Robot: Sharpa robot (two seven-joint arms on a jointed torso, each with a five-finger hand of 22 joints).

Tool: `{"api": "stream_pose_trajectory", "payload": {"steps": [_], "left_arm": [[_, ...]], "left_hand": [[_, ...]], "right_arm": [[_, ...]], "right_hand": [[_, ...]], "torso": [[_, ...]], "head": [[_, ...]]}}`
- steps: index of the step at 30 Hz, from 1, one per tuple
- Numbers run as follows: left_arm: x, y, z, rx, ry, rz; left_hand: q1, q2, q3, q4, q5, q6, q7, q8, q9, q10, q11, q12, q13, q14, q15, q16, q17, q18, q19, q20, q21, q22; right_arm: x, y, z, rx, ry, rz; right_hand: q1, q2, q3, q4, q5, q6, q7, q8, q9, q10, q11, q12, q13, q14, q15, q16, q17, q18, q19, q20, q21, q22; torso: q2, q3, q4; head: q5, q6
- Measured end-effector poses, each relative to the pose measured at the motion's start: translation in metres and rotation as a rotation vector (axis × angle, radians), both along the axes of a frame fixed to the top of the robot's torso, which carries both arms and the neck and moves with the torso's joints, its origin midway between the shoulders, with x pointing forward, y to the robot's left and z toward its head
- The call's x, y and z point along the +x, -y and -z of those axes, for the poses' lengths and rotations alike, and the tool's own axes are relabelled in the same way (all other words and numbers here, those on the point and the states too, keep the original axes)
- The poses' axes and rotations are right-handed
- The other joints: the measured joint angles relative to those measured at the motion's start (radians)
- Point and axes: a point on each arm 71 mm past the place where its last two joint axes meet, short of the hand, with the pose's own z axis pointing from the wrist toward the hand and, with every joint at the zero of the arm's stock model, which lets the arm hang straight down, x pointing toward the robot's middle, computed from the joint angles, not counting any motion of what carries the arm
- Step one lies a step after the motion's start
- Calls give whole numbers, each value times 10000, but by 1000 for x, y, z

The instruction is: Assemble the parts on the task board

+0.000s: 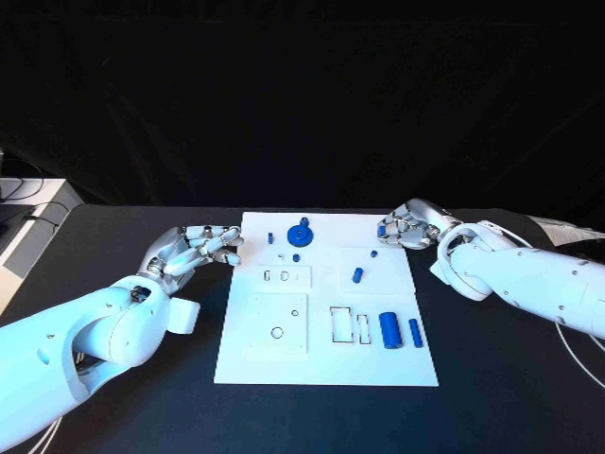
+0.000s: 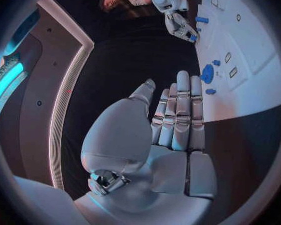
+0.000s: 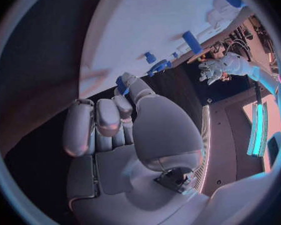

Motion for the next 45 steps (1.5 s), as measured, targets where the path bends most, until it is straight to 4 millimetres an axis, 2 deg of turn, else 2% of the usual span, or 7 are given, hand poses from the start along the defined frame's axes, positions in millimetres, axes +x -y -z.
{"api": "stream_pose_trajectory", "payload": {"steps": [7,12,20,23,34,39,45], "left_arm": [[0,-1,0,15,-7,-17],[0,-1,0,21,-17,-15],[0,0,0,15,-47,14],[0,1,0,7,-64,33],[0,2,1,25,-129,40],[0,2,1,29,-149,50],[0,2,2,39,-171,49]], "left_hand": [[0,0,0,0,0,0,0,0,0,0,0,0,0,0,0,0,-1,0,0,0,0,0],[0,0,0,0,0,0,0,0,0,0,0,0,0,0,0,0,0,1,0,0,0,0],[0,0,27,-27,0,-38,37,0,0,0,0,0,0,0,0,0,-1,0,0,0,45,-10],[0,0,27,-27,0,-38,37,0,0,0,0,0,0,0,0,0,-1,0,0,0,45,-10],[0,0,27,-27,0,-37,37,0,0,-37,37,0,0,0,0,0,-2,0,0,0,45,-16],[0,0,27,-27,0,-37,37,0,0,-37,37,0,0,-35,35,0,-1,0,0,0,45,-20],[0,0,27,-27,0,-37,37,0,0,-37,37,0,0,-35,35,39,-1,0,0,0,44,-19]], "right_arm": [[-6,-25,-20,201,412,-257],[-15,-57,-26,225,409,-601],[-33,-117,-17,119,6,-1329],[-42,-132,-11,65,-216,-1502],[-58,-167,-1,-405,-762,-1717],[-62,-176,4,-613,-947,-1712],[-64,-180,9,-884,-1111,-1620]], "right_hand": [[0,0,45,-121,1,-2,2,-32,5,3,4,-41,14,0,1,0,0,0,0,0,0,-1],[-1,-1,72,-232,-40,-5,5,-23,6,4,5,-93,31,0,1,0,-9,0,0,0,0,-2],[-1,-3,99,-260,-47,-10,10,-4,6,4,6,-156,30,-33,-32,-39,-68,0,-1,1,0,-3],[-1,-3,85,-300,-47,-13,13,-4,5,4,6,-156,30,-33,-32,-39,-78,0,-1,1,0,-3],[-41,-46,113,-328,-4,-23,23,-11,-4,5,7,-207,11,-33,-32,-39,-96,1,-1,2,80,-4],[-40,-47,113,-327,-3,-25,25,-16,-2,4,7,-207,11,-33,-32,-80,-124,1,-1,2,80,-4],[-46,-54,112,-328,-3,-36,36,-28,3,-23,-20,-207,10,-33,-32,-88,-131,1,-1,2,80,-4]], "torso": [[-9,-11,-6],[-10,-17,-5],[-4,-18,-3],[2,-20,5],[8,-21,28],[8,-18,28],[9,-15,28]], "head": [[35,39],[65,43],[129,26],[138,3],[185,-44],[198,-45],[217,-103]]}}
